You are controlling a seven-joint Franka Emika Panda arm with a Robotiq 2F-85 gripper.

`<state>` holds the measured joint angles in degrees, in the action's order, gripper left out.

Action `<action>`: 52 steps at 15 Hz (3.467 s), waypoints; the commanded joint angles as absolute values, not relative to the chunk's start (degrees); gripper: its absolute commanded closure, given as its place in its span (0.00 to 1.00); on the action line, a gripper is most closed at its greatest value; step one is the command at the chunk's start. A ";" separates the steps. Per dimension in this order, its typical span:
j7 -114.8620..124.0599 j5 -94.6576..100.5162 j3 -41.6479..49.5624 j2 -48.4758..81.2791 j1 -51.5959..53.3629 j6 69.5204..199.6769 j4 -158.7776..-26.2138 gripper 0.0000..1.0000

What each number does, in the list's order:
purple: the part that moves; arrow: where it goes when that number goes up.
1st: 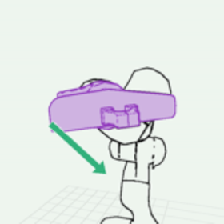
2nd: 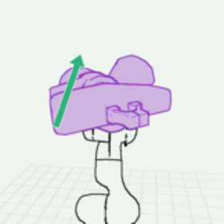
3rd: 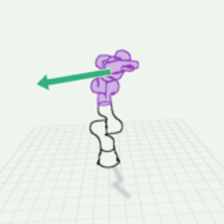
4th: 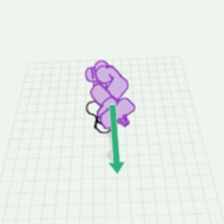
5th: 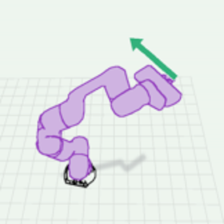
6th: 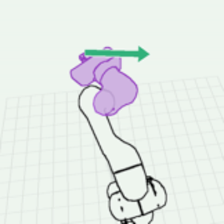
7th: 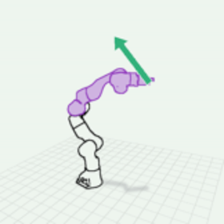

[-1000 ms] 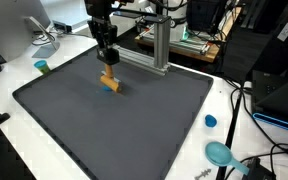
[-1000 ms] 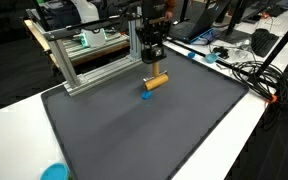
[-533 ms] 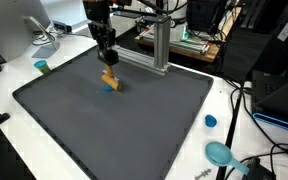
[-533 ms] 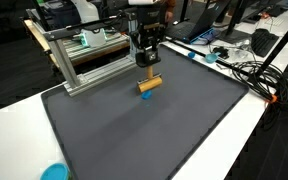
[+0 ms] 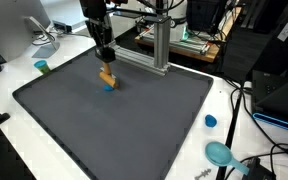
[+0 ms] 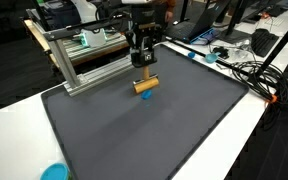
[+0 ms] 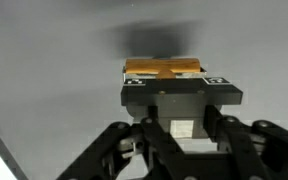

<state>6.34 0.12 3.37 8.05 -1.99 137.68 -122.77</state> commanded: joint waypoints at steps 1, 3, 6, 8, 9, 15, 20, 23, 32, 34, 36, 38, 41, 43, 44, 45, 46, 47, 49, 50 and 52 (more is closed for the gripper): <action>7.04 1.54 3.56 7.73 -1.97 138.50 -122.74 0.79; 7.28 1.27 3.49 8.46 -1.91 140.01 -122.69 0.79; 7.47 1.03 3.47 10.09 -1.83 141.81 -122.25 0.79; 8.01 2.30 3.72 11.28 -1.54 139.34 -121.58 0.79; 7.91 2.44 3.72 11.57 -1.48 138.37 -121.52 0.79; 7.16 0.40 3.14 12.47 -1.62 141.91 -122.46 0.79; 6.33 -0.53 3.02 10.36 -1.95 141.05 -121.74 0.79; 5.61 0.04 2.99 9.12 -1.86 137.56 -120.46 0.79; 6.29 0.24 2.74 11.94 -1.56 136.89 -118.38 0.79; 6.46 0.17 2.74 12.73 -1.52 138.20 -118.38 0.79; 6.55 0.15 2.75 13.40 -1.48 139.20 -118.28 0.79; 6.52 -0.08 2.69 13.86 -1.48 140.02 -117.94 0.79; 6.79 0.23 2.70 14.87 -1.28 139.51 -116.83 0.79; 6.82 0.43 2.67 15.77 -1.13 138.49 -115.98 0.79; 6.86 0.61 2.68 16.18 -1.04 138.14 -115.75 0.79; 6.86 0.65 2.68 16.50 -0.99 137.97 -115.60 0.79; 6.82 0.55 2.65 16.83 -0.98 137.76 -115.50 0.79; 6.84 0.48 2.64 17.08 -0.98 137.85 -115.51 0.79; 7.17 0.32 2.78 17.51 -1.07 138.24 -115.56 0.79; 7.58 0.32 2.90 17.62 -1.09 138.35 -115.58 0.79; 6.83 0.46 2.86 14.61 -1.20 137.33 -116.83 0.54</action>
<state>6.86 0.46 2.88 14.62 -1.16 137.43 -116.90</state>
